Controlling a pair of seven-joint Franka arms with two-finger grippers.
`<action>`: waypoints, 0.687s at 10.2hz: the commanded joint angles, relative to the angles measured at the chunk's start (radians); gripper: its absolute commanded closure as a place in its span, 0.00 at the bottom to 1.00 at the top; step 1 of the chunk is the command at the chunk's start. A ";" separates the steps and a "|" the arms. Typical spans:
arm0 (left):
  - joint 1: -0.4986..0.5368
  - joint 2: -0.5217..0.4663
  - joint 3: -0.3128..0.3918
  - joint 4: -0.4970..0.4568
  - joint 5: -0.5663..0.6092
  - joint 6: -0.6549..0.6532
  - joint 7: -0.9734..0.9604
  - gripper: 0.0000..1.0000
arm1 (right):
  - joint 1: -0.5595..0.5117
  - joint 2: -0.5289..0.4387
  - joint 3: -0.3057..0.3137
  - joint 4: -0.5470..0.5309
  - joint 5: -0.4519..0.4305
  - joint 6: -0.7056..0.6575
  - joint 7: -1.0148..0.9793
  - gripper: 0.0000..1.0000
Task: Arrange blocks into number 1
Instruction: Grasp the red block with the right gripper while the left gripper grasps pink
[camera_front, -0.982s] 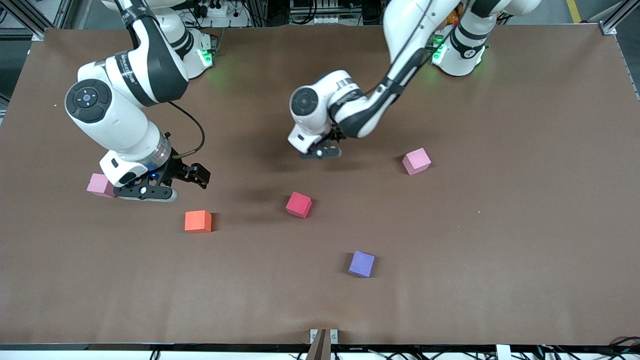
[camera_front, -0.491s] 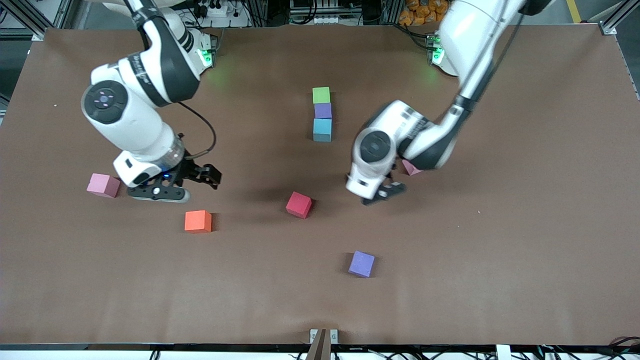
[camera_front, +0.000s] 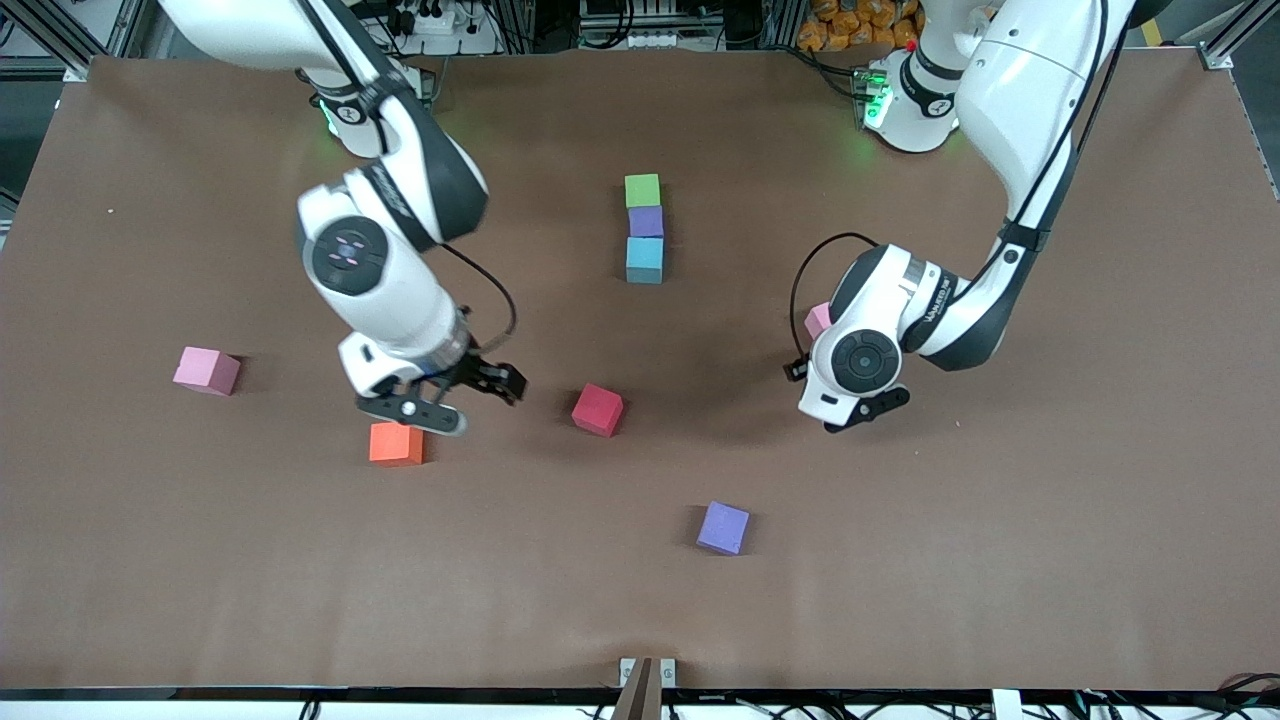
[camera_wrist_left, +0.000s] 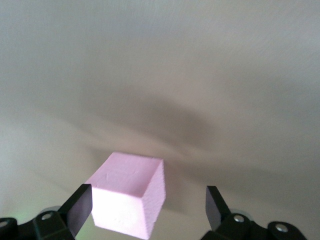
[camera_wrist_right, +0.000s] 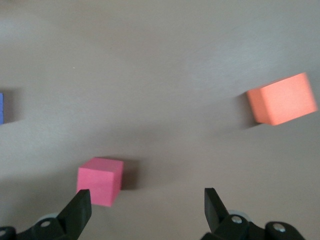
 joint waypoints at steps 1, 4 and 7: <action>0.038 -0.117 -0.013 -0.135 -0.030 0.051 -0.001 0.00 | 0.048 0.133 0.002 0.117 -0.079 0.025 0.111 0.00; 0.040 -0.228 -0.012 -0.273 -0.034 0.157 -0.021 0.00 | 0.105 0.247 0.002 0.196 -0.131 0.057 0.194 0.00; 0.039 -0.253 -0.012 -0.348 -0.031 0.310 -0.127 0.00 | 0.131 0.306 0.002 0.196 -0.131 0.158 0.253 0.00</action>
